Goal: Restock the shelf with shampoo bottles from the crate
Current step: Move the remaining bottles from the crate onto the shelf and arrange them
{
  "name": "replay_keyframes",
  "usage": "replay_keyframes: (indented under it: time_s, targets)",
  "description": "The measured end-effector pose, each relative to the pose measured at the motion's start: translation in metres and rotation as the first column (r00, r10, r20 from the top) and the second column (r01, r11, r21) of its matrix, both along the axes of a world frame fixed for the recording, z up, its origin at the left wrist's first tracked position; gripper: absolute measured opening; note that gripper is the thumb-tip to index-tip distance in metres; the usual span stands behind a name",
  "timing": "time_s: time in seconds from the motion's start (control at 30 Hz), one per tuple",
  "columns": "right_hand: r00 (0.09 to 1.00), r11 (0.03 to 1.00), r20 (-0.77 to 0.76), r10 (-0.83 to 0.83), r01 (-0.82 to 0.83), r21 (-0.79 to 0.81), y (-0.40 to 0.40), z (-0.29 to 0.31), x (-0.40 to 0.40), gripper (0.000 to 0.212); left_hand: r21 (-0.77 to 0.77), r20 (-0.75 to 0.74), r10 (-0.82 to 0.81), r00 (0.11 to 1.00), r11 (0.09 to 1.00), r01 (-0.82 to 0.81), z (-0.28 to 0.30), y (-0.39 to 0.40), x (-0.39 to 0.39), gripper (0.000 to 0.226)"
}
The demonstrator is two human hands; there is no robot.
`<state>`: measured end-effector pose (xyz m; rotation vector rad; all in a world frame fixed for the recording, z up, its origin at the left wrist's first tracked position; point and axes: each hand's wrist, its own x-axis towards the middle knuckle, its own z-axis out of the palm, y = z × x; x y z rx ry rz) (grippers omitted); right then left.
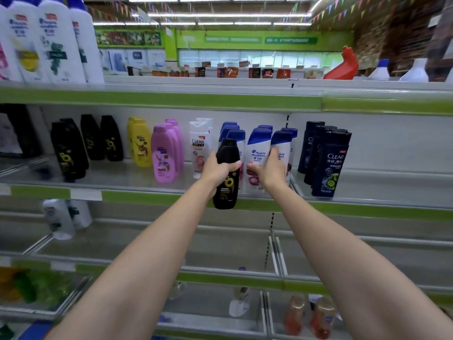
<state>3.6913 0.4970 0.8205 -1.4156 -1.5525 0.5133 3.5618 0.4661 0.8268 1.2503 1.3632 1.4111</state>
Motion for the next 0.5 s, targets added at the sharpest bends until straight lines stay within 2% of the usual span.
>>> replay_keyframes:
  time_s: [0.33,0.5]
  targets:
    - [0.988,0.996,0.130,-0.087,0.090,-0.017,0.0024,0.0022,-0.0005,0.047,-0.043,0.041,-0.071,0.997,0.996,0.072,-0.0024,0.0095,-0.0050,0.050]
    - [0.981,0.987,0.117,-0.151,0.157,-0.036,0.0047,0.0013,0.0026,0.043,-0.048,0.047,-0.096,0.994,0.994,0.098,-0.0070,0.0054,-0.0057,0.047]
